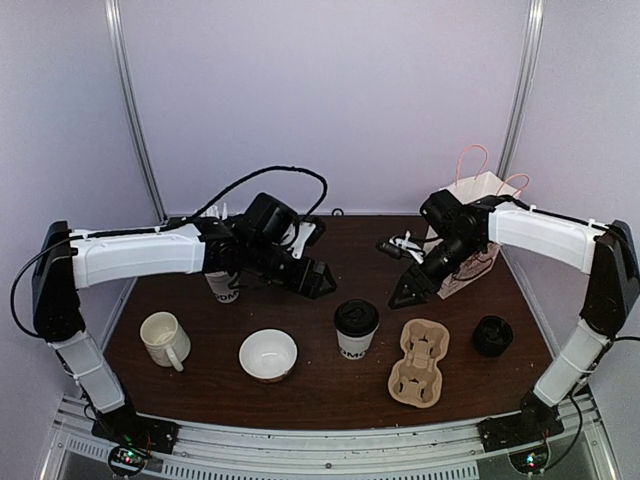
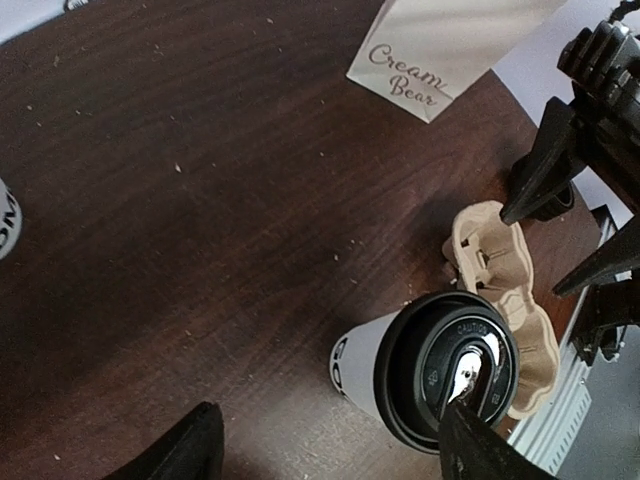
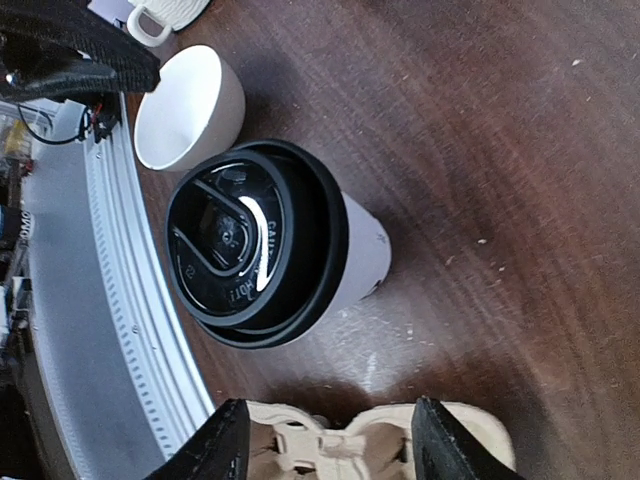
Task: Pack the takeout coffee
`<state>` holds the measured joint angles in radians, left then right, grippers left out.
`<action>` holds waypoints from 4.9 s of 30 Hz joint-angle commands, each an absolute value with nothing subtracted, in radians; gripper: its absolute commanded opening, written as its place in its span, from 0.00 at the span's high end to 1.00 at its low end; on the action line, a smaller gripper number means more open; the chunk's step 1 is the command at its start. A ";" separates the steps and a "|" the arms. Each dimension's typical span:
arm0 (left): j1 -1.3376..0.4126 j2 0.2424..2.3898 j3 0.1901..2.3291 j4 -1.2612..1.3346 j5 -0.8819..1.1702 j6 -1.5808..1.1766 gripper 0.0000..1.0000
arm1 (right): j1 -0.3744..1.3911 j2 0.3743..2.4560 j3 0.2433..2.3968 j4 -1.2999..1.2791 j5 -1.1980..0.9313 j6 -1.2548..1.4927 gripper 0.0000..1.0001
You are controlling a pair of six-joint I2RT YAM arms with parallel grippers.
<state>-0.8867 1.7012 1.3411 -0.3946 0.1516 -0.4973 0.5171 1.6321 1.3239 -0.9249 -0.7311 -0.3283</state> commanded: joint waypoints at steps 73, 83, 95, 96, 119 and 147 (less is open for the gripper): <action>-0.868 1.794 1.394 -0.238 0.554 -0.532 0.33 | 0.480 1.836 1.435 -0.964 -0.942 -0.203 0.56; -0.862 1.810 1.471 -0.439 0.356 -0.431 0.32 | 0.480 1.804 1.413 -0.974 -0.905 -0.218 0.45; -0.862 1.786 1.350 -0.325 0.399 -0.553 0.33 | 0.474 1.860 1.453 -0.972 -0.927 -0.213 0.53; -0.862 1.792 1.349 -0.318 0.399 -0.559 0.33 | 0.474 1.867 1.461 -0.976 -0.933 -0.212 0.53; -0.862 1.814 1.358 -0.293 0.383 -0.539 0.36 | 0.476 1.885 1.459 -0.988 -0.991 -0.235 0.47; -0.850 1.850 1.428 -0.340 0.442 -0.454 0.44 | 0.472 2.056 1.691 -0.997 -0.862 -0.182 0.54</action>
